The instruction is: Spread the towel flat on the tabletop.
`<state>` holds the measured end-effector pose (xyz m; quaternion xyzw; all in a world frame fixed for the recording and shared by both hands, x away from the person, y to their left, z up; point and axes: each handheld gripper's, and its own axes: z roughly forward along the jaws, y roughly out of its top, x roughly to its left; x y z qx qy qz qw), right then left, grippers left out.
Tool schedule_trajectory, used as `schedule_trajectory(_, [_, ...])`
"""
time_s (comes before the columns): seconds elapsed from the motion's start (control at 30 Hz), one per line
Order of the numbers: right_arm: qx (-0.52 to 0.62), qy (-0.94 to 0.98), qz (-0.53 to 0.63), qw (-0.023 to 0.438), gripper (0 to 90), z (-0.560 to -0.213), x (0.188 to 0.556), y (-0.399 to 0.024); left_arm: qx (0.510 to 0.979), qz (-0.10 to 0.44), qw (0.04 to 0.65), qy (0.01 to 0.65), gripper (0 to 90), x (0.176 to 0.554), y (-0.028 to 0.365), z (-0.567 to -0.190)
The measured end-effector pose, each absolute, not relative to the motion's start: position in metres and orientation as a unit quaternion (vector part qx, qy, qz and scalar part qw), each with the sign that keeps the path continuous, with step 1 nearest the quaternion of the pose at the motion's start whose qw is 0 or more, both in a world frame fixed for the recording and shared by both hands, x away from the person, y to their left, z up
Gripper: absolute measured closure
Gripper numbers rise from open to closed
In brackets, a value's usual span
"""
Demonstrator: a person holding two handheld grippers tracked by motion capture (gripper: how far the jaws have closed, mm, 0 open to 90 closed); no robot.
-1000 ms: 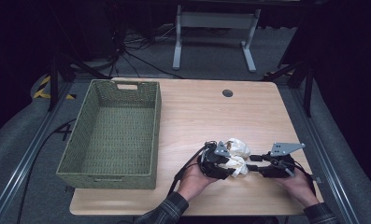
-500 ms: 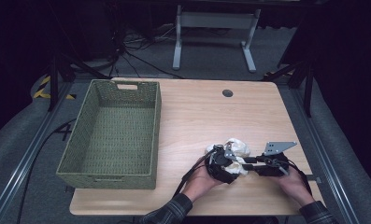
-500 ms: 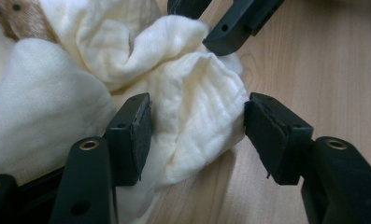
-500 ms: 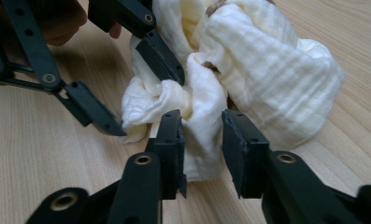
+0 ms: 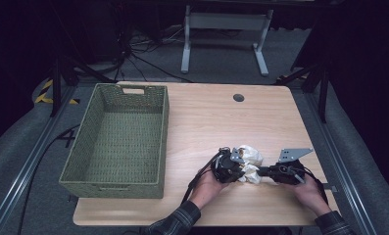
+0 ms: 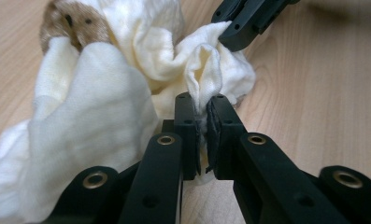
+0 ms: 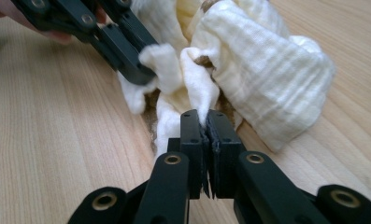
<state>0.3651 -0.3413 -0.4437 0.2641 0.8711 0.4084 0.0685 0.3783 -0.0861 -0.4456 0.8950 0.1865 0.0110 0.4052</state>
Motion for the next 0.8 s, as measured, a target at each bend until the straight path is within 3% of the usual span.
schedule_trajectory(0.33, [0.277,0.864,0.411,0.091,87.1,-0.434,0.369,-0.357,0.863,0.006,0.456,0.215,84.1,0.380,-0.051,-0.421])
schedule_trajectory(0.8, [0.311,0.850,0.404,0.132,87.5,-0.419,0.383,-0.390,0.836,0.012,0.480,0.267,84.3,0.383,-0.009,-0.408])
